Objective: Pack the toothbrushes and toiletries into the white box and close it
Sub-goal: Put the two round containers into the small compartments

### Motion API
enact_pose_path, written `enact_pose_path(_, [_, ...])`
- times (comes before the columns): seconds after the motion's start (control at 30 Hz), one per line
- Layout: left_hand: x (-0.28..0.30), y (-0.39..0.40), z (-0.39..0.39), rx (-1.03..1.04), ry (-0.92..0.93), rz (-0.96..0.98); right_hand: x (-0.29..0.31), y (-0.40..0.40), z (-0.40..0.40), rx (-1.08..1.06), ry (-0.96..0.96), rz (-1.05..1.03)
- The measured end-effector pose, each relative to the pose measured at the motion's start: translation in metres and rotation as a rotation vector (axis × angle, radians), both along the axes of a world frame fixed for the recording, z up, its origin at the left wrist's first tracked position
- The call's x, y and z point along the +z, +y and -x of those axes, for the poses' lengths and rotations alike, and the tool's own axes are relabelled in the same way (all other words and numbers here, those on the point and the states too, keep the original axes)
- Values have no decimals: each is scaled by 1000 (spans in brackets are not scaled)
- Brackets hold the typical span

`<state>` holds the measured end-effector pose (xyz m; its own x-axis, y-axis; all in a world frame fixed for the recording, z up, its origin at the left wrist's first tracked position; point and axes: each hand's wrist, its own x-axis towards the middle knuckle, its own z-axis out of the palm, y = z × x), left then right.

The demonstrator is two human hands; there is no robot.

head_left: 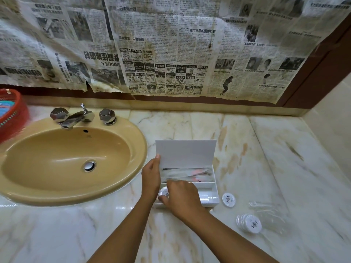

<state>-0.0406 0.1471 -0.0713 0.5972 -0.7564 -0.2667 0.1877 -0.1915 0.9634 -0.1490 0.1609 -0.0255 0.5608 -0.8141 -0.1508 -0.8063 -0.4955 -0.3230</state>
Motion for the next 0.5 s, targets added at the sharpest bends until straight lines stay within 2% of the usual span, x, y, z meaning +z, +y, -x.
enact_pose_path(0.2, [-5, 0, -3, -4, 14, 8, -5, 6, -7, 62, -83, 10])
enact_pose_path(0.5, [0, -1, 0, -5, -7, 20, 9, -16, 29, -73, -162, 3])
